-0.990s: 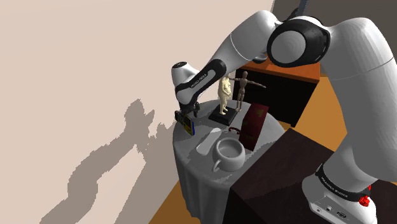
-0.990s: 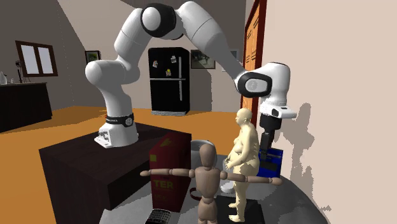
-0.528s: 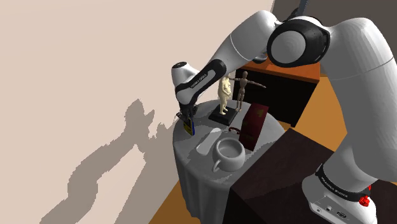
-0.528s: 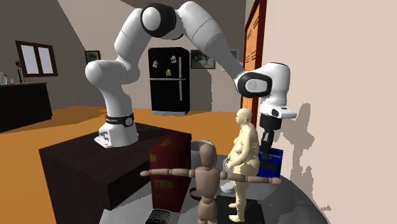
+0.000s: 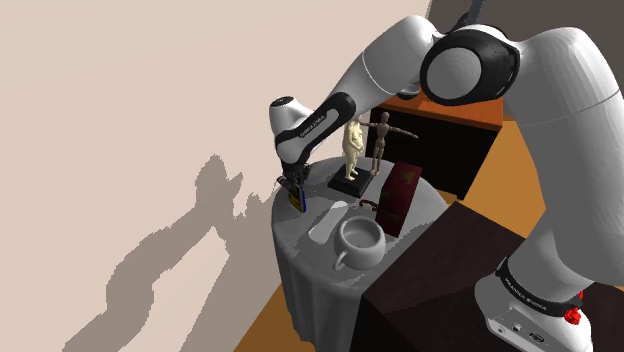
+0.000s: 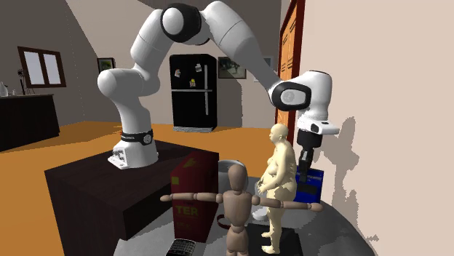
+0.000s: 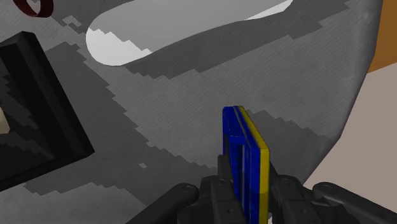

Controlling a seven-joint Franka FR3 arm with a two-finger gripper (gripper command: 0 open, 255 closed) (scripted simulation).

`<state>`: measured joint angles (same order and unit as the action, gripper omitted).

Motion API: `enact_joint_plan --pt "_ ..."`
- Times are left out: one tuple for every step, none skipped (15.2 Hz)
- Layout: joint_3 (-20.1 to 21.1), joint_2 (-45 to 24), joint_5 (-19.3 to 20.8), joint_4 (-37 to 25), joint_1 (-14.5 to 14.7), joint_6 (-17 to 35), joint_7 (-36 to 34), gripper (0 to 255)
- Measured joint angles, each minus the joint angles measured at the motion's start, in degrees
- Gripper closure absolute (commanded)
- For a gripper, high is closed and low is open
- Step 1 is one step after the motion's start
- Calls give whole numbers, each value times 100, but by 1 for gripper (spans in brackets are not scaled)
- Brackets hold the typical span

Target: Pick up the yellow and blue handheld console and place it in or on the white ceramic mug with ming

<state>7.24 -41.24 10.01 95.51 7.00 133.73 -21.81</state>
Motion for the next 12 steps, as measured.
enact_joint_plan --pt "4 37 -5 11 -6 -28 6 255" --pt "10 97 -13 40 -13 -60 11 255" --pt "18 155 -22 47 -18 -109 19 255" --pt "24 192 -30 26 -23 -166 29 255" --pt "30 239 -37 38 -22 -202 27 255" --pt "38 293 -46 38 -23 -256 31 255" --pt "44 339 -55 37 -34 -302 47 255" --pt "50 394 -66 33 -44 -360 61 255" --pt "58 453 -76 36 -45 -416 64 255" --pt "63 494 -83 31 -50 -460 72 255" --pt "69 553 -92 58 -57 -492 78 255" --pt "75 593 -101 36 -61 -553 89 255"
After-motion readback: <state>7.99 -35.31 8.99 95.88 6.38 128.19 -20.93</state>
